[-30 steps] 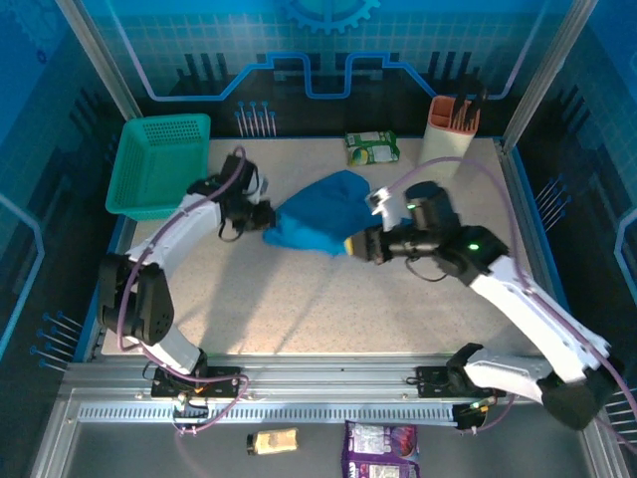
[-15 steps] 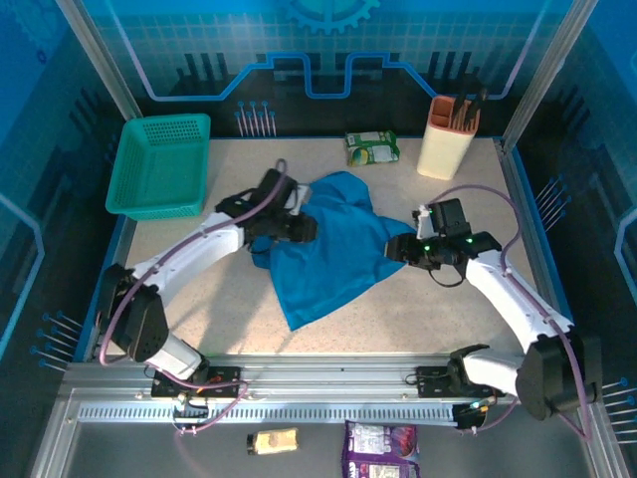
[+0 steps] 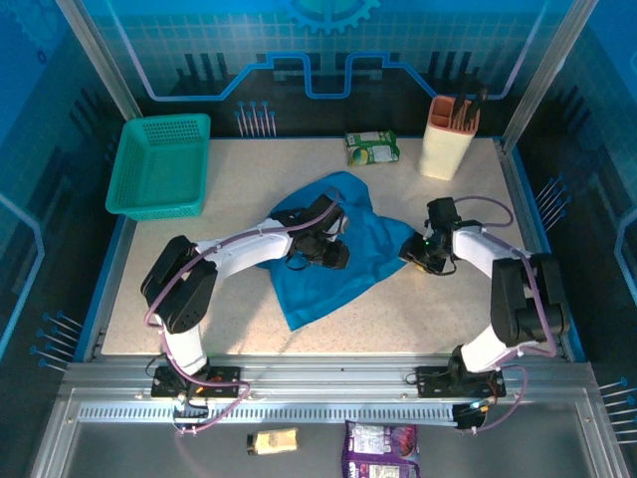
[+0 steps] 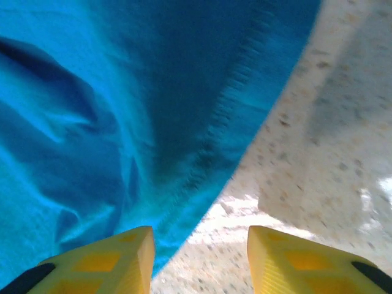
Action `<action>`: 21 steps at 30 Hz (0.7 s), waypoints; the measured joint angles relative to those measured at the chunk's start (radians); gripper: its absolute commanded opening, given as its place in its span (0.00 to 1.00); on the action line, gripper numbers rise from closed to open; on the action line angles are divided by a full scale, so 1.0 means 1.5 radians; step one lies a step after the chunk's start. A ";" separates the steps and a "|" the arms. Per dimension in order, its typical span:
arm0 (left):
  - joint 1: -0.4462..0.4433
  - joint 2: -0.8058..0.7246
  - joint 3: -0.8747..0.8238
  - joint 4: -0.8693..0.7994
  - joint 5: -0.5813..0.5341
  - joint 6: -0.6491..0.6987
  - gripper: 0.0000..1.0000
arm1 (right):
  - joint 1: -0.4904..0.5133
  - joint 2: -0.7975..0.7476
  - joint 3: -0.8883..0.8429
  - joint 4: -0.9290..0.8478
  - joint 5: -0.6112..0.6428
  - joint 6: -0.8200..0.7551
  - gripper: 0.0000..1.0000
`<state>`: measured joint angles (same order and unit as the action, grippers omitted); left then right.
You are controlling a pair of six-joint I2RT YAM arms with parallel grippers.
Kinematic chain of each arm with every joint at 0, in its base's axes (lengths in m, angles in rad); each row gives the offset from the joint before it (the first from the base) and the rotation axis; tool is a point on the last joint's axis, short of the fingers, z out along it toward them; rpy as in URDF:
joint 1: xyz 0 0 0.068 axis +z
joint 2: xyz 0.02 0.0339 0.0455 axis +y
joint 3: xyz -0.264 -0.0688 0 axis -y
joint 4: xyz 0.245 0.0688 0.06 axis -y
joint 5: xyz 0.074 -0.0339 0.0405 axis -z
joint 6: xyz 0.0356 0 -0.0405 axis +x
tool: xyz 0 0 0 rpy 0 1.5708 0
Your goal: Fold the inside-out t-shirt
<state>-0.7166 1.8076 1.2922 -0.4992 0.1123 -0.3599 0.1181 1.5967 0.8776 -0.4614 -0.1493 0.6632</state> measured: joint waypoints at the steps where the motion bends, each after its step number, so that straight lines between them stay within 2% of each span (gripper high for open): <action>1: 0.000 0.000 -0.002 0.002 0.000 0.000 0.34 | 0.006 0.017 0.012 0.005 0.002 0.004 0.39; 5: 0.000 -0.002 -0.018 0.013 0.001 0.000 0.34 | 0.021 0.054 0.033 0.025 0.006 0.019 0.23; 9: 0.000 -0.019 -0.049 0.026 0.013 0.000 0.35 | 0.022 0.055 0.033 0.030 0.008 0.030 0.00; 12: 0.000 -0.035 -0.065 0.041 0.024 0.000 0.35 | 0.022 0.047 0.033 0.028 0.008 0.036 0.00; 18: -0.021 -0.053 -0.079 0.071 0.036 0.000 0.37 | 0.030 -0.038 0.034 0.020 0.016 0.036 0.01; 20: -0.033 -0.053 -0.079 0.078 0.036 0.000 0.37 | 0.037 -0.048 0.043 0.007 0.035 0.034 0.22; 21: -0.039 -0.053 -0.079 0.080 0.035 -0.001 0.37 | 0.042 -0.045 0.051 -0.002 0.048 0.030 0.29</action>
<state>-0.7753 1.7287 1.1744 -0.3790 0.1654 -0.3611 0.1814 1.5299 0.9543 -0.4644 -0.0769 0.7078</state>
